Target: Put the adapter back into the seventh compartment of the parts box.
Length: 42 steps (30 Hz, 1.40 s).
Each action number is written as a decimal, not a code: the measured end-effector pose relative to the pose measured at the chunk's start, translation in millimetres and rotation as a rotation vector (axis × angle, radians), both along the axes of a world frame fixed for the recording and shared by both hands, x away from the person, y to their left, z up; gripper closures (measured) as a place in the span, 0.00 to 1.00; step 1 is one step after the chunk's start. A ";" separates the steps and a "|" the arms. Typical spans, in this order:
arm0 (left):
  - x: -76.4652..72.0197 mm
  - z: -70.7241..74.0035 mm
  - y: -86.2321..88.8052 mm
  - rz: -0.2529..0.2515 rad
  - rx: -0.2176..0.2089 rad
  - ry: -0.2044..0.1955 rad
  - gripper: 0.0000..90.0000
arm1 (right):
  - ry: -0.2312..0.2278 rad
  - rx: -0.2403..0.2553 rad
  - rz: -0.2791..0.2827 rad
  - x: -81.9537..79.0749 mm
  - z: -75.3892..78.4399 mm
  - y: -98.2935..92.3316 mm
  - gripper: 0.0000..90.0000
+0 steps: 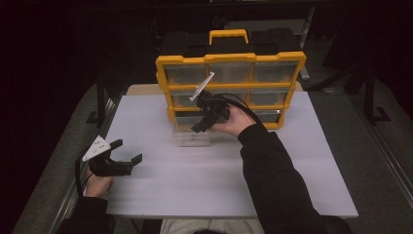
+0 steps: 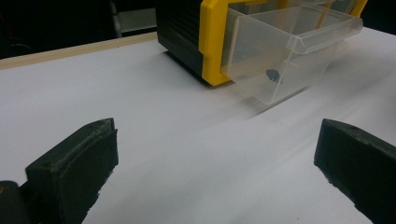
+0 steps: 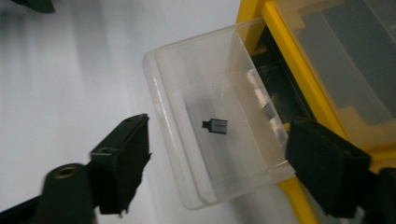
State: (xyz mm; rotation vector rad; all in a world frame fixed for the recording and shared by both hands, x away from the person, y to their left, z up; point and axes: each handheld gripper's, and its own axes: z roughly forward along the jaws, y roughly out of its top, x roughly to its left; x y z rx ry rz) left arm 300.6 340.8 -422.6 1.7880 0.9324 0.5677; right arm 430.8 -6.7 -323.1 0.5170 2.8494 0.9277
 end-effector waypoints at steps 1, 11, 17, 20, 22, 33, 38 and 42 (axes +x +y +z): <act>0.0 0.1 0.1 0.000 0.000 0.000 0.00 | 0.008 0.011 -0.004 -0.7 0.0 -1.7 0.18; 0.1 0.0 0.0 -0.003 -0.001 0.003 0.00 | -0.013 0.035 -0.025 -13.3 0.3 -19.4 0.01; 0.3 -0.3 -0.5 -0.006 -0.001 0.006 0.00 | -0.009 0.026 -0.044 -16.3 -3.0 -27.4 0.00; 0.3 -0.2 -0.3 -0.005 -0.003 0.005 0.00 | -0.025 0.039 -0.062 -20.2 -5.8 -35.3 0.00; 0.2 -0.1 -0.2 -0.006 -0.002 0.005 0.00 | -0.031 0.040 -0.062 -21.2 -6.9 -36.9 0.00; 0.9 -0.5 -0.1 -0.004 0.003 0.009 0.00 | -0.057 0.068 -0.118 -28.6 -14.4 -62.8 0.00; 0.9 -0.6 -0.1 -0.003 0.004 0.008 0.00 | -0.065 0.079 -0.127 -32.4 -15.3 -71.8 0.00; 1.0 -0.6 0.1 -0.004 0.005 0.008 0.00 | -0.071 0.090 -0.143 -35.4 -17.1 -82.1 0.00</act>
